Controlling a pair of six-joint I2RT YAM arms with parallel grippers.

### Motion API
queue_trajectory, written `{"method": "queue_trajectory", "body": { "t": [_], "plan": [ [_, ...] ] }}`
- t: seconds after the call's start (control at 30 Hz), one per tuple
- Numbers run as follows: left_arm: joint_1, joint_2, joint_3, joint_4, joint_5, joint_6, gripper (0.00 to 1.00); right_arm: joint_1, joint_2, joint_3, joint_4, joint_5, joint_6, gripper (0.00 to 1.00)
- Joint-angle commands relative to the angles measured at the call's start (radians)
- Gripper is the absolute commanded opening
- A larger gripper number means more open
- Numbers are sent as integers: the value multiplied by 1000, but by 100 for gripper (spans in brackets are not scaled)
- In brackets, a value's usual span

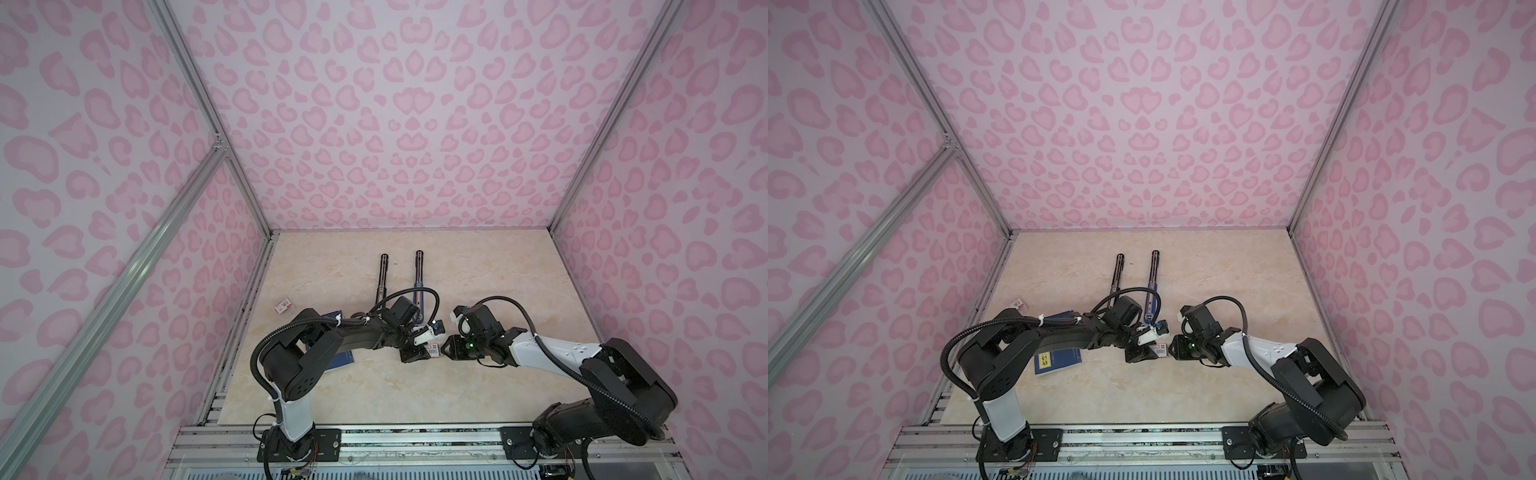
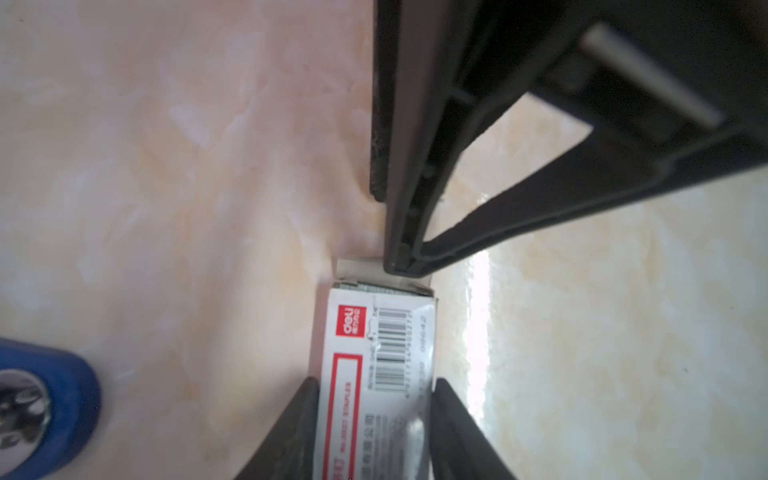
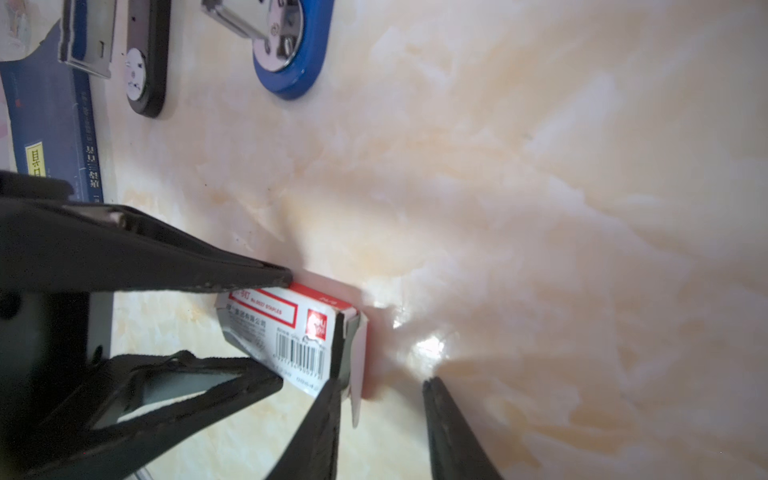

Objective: Load the staples into the stapler
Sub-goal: 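Slide the staple tray out of the sleeve with the right gripper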

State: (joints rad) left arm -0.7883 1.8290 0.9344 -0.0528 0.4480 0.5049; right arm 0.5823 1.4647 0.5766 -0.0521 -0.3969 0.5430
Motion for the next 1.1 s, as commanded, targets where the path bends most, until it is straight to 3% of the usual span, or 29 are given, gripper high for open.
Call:
{"method": "queue_trajectory", "body": {
  "t": [0.0, 0.43, 1.07],
  "plan": [
    [-2, 4, -9, -60, 6, 0, 43, 4, 27, -4, 9, 1, 11, 33],
    [-3, -14, -31, -71, -16, -2, 42, 13, 39, -4, -4, 37, 8, 0],
    [-3, -2, -40, -91, -61, 7, 44, -59, -43, -56, -44, 93, -12, 0]
  ]
}}
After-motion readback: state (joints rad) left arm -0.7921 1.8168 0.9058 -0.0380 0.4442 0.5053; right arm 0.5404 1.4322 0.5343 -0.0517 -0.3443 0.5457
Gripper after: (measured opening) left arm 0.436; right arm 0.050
